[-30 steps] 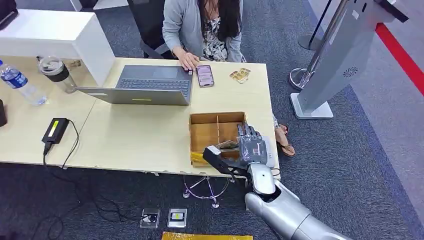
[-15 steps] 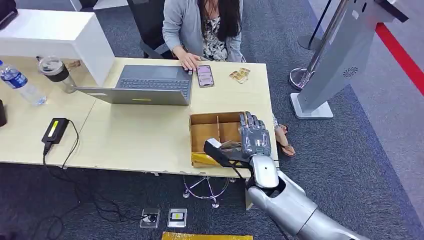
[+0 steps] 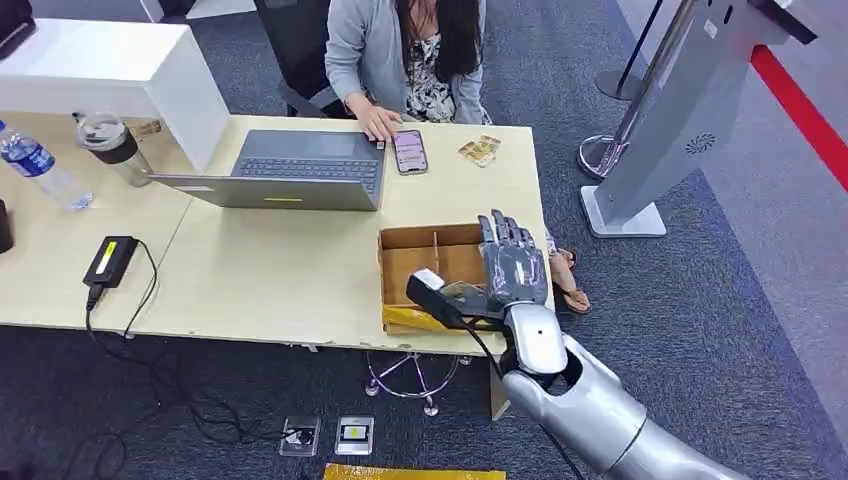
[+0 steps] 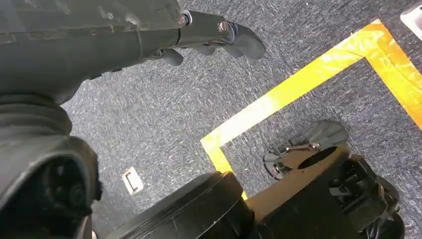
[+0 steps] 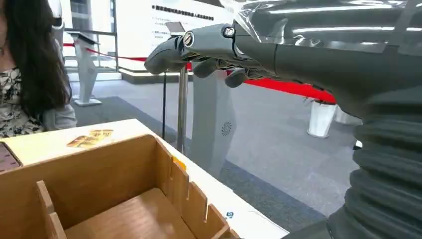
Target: Pass the card to the sensor for recognition and then transmit it.
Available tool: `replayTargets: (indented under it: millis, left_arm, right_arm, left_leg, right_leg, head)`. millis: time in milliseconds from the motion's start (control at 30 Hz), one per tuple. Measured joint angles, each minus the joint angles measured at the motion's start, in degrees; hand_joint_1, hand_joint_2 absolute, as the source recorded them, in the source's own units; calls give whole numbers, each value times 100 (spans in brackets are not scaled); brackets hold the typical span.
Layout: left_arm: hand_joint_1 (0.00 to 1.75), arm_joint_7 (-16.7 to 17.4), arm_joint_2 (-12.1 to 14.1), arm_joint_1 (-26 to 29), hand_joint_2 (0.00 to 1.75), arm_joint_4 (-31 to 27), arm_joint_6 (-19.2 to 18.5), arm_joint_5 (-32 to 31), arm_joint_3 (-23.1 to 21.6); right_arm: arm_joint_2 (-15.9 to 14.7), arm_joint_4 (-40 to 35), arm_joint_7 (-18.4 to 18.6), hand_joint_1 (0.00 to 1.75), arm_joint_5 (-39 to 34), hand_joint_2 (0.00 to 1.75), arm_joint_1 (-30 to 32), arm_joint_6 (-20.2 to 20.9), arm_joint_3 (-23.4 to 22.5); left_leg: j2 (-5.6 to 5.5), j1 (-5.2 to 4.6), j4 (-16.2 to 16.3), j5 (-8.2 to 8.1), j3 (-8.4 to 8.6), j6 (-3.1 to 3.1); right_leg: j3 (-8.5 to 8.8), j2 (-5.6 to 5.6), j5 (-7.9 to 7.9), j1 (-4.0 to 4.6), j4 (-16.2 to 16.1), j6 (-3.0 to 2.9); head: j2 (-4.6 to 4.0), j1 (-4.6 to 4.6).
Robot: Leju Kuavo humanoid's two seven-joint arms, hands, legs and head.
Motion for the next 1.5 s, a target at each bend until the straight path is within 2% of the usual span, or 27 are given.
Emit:
replayTargets:
  millis: [100, 233, 367, 500, 833, 1167, 1500]
  left_arm:
    - [0, 0, 0, -14, 0, 0, -9, -4, 0]
    - [0, 2, 0, -21, 0, 0, -44, -31, 0]
    - [0, 11, 0, -29, 0, 0, -35, -55, 0]
    - [0, 11, 0, -28, 0, 0, -17, -59, 0]
    - [0, 11, 2, -30, 0, 0, -37, -116, 2]
    - [0, 13, 0, -34, 0, -2, -59, -118, 2]
    - [0, 13, 0, -37, 0, -2, -96, -160, 4]
  right_arm:
    - [-24, -55, -4, 0, -4, 175, 3, 122, 0]
    - [-50, -101, -88, 0, -169, 175, 1, 709, 13]
    - [-70, -199, -114, 0, -271, 175, -61, 1089, 61]
    - [-85, -278, -105, 0, -304, 175, -159, 1285, 114]
    - [-118, -348, -114, 0, -422, 175, -244, 1427, 234]
    - [-87, -245, -216, 0, -527, 175, -398, 1386, 406]
    - [44, 109, -317, 0, -713, 175, -406, 1108, 540]
  left_leg:
    - [0, 0, 0, 0, 0, 0]
    - [0, 0, 0, 0, -1, 0]
    - [0, 0, 0, 0, -3, 0]
    - [0, 0, 0, 0, -3, 0]
    - [-1, 0, 0, 0, -4, 0]
    - [-1, 0, -1, 0, -6, 0]
    - [-2, 0, -1, 0, -7, 0]
  right_leg:
    - [0, 0, 0, 0, 0, 0]
    - [0, 0, 0, 0, 0, 0]
    - [0, -1, 0, 0, 0, 0]
    - [0, -1, 0, 0, 0, 0]
    - [0, -1, 0, 0, 0, 0]
    - [-1, -2, 0, 0, 0, 0]
    - [-1, -3, 0, 0, 0, 0]
  head:
    - [0, 0]
    - [0, 0]
    - [0, 2]
    - [0, 2]
    - [0, 0]
    - [0, 2]
    - [0, 0]
